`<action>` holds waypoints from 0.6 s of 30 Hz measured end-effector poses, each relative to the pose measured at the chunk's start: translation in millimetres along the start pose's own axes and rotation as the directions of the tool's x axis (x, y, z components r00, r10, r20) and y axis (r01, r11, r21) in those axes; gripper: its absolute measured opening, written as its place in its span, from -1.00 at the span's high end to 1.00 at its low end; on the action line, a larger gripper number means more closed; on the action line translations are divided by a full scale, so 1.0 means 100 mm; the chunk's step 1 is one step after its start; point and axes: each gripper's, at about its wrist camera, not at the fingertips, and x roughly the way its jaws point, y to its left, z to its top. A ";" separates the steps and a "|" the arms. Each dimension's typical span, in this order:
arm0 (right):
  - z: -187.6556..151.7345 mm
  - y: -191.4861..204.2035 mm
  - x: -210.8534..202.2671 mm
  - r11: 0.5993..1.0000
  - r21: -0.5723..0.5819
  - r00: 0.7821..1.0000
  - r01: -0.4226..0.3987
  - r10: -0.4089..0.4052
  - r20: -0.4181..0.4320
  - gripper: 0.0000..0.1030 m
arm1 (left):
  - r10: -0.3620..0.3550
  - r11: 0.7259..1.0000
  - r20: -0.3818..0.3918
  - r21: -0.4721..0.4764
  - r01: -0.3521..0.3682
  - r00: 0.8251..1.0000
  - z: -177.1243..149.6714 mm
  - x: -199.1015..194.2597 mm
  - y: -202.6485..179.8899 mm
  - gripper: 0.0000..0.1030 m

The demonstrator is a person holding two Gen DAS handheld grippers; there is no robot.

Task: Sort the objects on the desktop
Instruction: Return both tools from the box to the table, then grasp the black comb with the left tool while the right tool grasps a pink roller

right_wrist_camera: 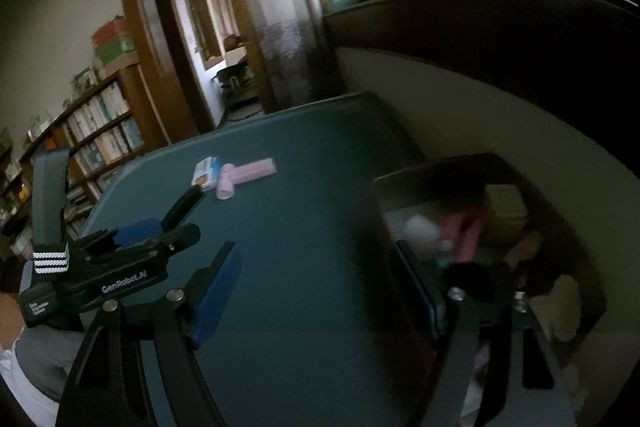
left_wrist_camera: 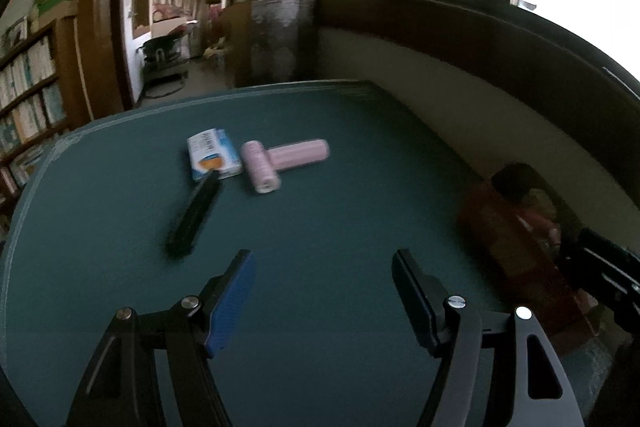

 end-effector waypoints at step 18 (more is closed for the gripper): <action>-0.16 0.35 0.58 0.997 -0.020 0.989 -0.069 0.065 -0.134 -0.55 | 0.118 0.977 -0.061 -0.173 -0.127 0.991 -0.16 0.19 1.03 -0.40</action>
